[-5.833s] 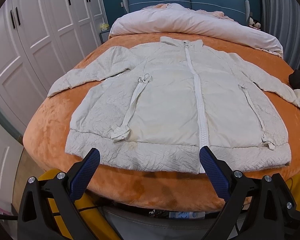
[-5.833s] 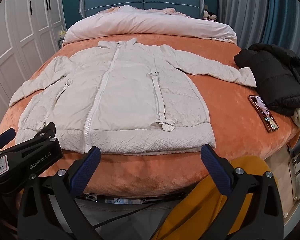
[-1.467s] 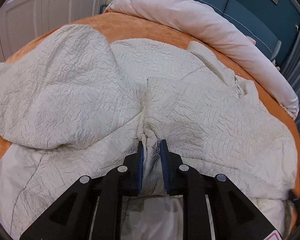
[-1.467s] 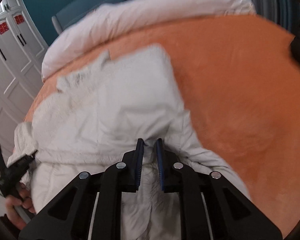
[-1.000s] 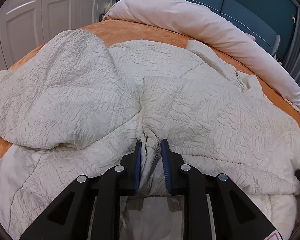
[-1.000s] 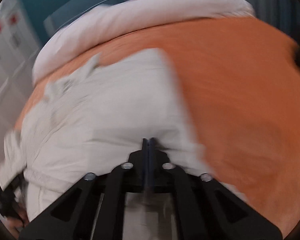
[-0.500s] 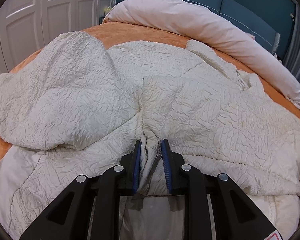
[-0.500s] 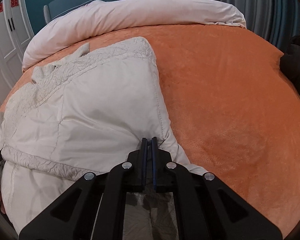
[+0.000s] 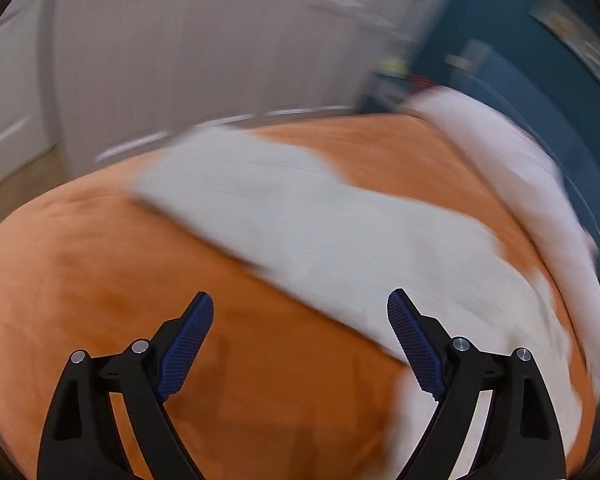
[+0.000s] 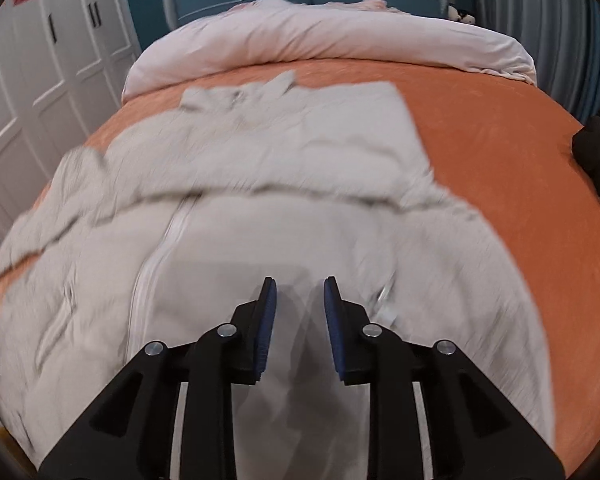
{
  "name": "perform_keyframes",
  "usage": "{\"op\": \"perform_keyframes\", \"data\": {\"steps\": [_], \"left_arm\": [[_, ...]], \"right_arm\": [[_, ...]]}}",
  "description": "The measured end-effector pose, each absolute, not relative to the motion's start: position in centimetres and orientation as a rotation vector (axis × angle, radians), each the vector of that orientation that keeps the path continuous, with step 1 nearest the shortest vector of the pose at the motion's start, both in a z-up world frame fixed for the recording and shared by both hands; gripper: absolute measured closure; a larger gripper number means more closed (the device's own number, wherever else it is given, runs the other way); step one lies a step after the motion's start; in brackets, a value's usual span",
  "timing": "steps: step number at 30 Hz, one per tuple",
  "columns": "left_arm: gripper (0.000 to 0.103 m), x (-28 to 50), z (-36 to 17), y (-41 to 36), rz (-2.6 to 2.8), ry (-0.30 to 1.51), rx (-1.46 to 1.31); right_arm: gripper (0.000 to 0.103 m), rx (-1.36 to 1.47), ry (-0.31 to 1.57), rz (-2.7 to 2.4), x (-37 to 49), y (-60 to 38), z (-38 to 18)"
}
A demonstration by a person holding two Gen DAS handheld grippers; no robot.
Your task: Fold large clothes
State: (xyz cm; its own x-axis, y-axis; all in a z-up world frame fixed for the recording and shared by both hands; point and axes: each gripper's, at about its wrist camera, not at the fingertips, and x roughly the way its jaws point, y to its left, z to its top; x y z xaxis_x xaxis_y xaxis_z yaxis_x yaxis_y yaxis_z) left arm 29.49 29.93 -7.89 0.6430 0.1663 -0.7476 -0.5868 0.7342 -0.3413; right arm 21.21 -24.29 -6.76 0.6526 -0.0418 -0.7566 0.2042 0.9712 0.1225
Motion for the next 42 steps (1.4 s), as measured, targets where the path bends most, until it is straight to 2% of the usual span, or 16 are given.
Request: {"op": "perform_keyframes", "data": {"steps": [6, 7, 9, 10, 11, 14, 19, 22, 24, 28, 31, 35, 37, 38, 39, 42], "left_arm": [[0.023, 30.8, -11.2, 40.3, 0.588, 0.736, -0.837], [0.03, 31.5, -10.9, 40.3, 0.57, 0.735, -0.822], [0.068, 33.8, -10.4, 39.8, 0.457, 0.764, -0.827], [0.078, 34.9, -9.7, 39.1, 0.413, 0.772, -0.82], [0.099, 35.4, -9.1, 38.4, 0.383, 0.766, -0.809], [0.102, 36.7, -3.6, 33.9, 0.226, 0.687, -0.715], [0.103, 36.7, 6.4, 18.5, -0.131, 0.554, -0.543], [0.101, 36.0, 7.8, 7.8, -0.322, 0.574, -0.483], [0.095, 35.5, 6.3, 1.5, -0.376, 0.641, -0.435], [0.093, 34.8, -1.2, -7.9, -0.38, 0.895, -0.28], [0.093, 34.1, -5.3, -8.8, -0.379, 1.024, -0.272], [0.09, 32.9, -5.1, -5.4, -0.389, 0.96, -0.264], [0.078, 32.2, -3.9, -3.0, -0.355, 0.896, -0.235], [0.051, 31.9, -3.3, -1.5, -0.325, 0.861, -0.233], [0.04, 31.6, -2.5, 0.0, -0.288, 0.82, -0.241], [0.034, 31.4, -1.3, 3.3, -0.227, 0.759, -0.255]], "right_arm": [[0.073, 0.19, 0.87, -0.167, 21.0, -23.9, -8.7], [0.073, 0.178, 0.872, -0.171, 21.0, -23.8, -8.8], [0.073, 0.149, 0.872, -0.185, 21.0, -23.4, -8.8], [0.073, 0.142, 0.871, -0.188, 21.0, -23.4, -8.8], [0.073, 0.138, 0.871, -0.19, 21.0, -23.3, -8.9], [0.072, 0.152, 0.865, -0.183, 20.8, -23.5, -9.0], [0.071, 0.179, 0.854, -0.169, 20.6, -23.8, -9.0], [0.069, 0.21, 0.848, -0.147, 20.5, -24.2, -8.9], [0.066, 0.243, 0.841, -0.125, 20.4, -24.6, -8.9], [0.051, 0.297, 0.831, -0.075, 20.0, -25.2, -8.7], [0.044, 0.319, 0.83, -0.05, 19.7, -25.4, -8.4], [0.043, 0.359, 0.838, -0.024, 19.8, -26.1, -7.6], [0.043, 0.394, 0.809, -0.004, 20.0, -26.6, -6.3], [0.043, 0.404, 0.782, -0.001, 20.2, -26.9, -5.4], [0.043, 0.415, 0.764, 0.005, 20.4, -27.0, -4.7], [0.034, 0.496, 0.722, 0.036, 21.6, -27.2, -2.8]]}}
